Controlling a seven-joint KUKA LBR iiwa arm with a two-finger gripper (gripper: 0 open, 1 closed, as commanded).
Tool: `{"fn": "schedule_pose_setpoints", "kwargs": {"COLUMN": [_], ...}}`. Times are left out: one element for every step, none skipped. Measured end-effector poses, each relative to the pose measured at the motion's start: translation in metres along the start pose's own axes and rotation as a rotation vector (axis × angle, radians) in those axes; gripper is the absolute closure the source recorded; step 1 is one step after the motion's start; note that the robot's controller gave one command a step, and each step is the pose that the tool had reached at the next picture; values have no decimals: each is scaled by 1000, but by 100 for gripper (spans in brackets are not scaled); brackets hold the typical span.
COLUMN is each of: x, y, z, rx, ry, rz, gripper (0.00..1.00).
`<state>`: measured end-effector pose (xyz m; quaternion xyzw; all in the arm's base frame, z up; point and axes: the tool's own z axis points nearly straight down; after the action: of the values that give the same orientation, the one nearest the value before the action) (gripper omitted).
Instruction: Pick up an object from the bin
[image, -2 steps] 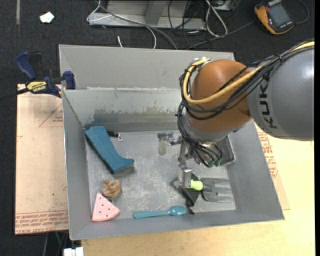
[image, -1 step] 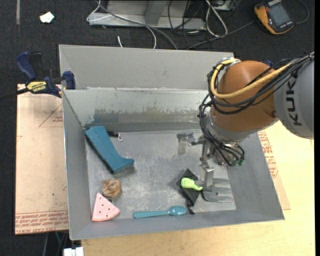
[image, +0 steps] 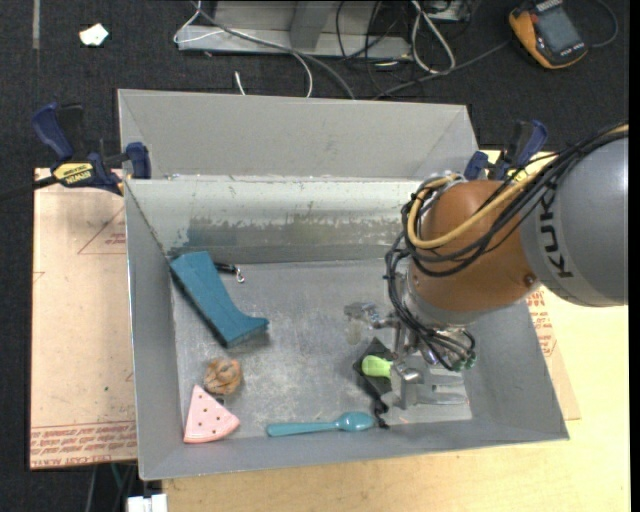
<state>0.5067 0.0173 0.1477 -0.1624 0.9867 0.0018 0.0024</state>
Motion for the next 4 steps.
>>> {"fn": "schedule_pose_setpoints", "kwargs": {"x": [7,20,9,9], "y": [1,-22,-26,-26], "z": [54,74,73,73], "rx": [-2,-2,-5,-5], "ry": [6,4,2,2], "rz": [-52,-108,-58,-58], "gripper": [0,0,100,100]}}
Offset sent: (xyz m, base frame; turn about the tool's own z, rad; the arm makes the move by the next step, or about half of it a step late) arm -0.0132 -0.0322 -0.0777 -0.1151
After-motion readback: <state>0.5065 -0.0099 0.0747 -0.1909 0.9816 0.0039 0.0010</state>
